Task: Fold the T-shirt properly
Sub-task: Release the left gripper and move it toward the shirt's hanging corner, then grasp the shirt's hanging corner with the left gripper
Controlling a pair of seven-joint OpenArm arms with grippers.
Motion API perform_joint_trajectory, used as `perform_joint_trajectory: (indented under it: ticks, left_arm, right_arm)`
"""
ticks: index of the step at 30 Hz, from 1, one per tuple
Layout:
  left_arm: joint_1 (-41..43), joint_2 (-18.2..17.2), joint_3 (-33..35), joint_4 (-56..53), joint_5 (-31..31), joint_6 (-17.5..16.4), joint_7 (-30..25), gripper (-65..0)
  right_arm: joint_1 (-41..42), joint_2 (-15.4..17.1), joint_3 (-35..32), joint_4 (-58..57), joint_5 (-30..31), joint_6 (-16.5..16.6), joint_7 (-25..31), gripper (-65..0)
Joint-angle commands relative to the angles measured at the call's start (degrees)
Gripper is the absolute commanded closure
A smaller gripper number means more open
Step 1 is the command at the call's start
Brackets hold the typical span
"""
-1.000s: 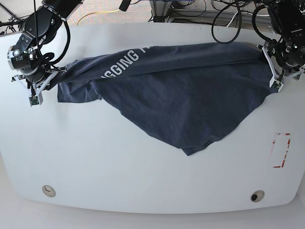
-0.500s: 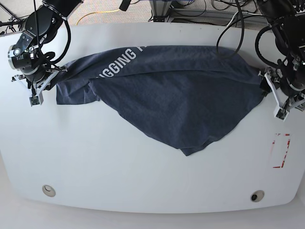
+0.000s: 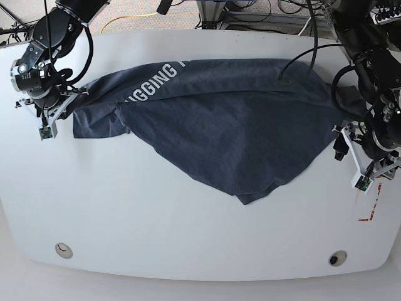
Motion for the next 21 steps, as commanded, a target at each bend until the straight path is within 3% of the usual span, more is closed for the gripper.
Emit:
perform_joint_trajectory:
  ticks: [1,12,16,21]
  left_arm:
    - [-2.62,0.91,1.55,-3.99,-0.32,-0.06,-4.25,-46.4]
    - [-15.81,3.63,3.74,-35.56,8.39,-0.06,-20.16,-45.8]
    - [-20.03,3.72,5.41,-47.42,7.24,-0.06,-24.65,-45.8]
    - [-21.7,3.72,9.98,-54.46,5.04,-0.06,-28.87,-45.8]
  right_arm:
    - [0.73,0.9,0.28,1.03,0.16,-0.1,0.92,0.0]
    - [2.05,-0.25,0.28,1.03,-0.19,-0.1,0.92,0.0]
    - [2.93,-0.6,-0.08,1.03,-0.02,-0.1,0.92,0.0]
    - [3.28,-0.69,0.36,1.03,-0.28,-0.1,0.92,0.0]
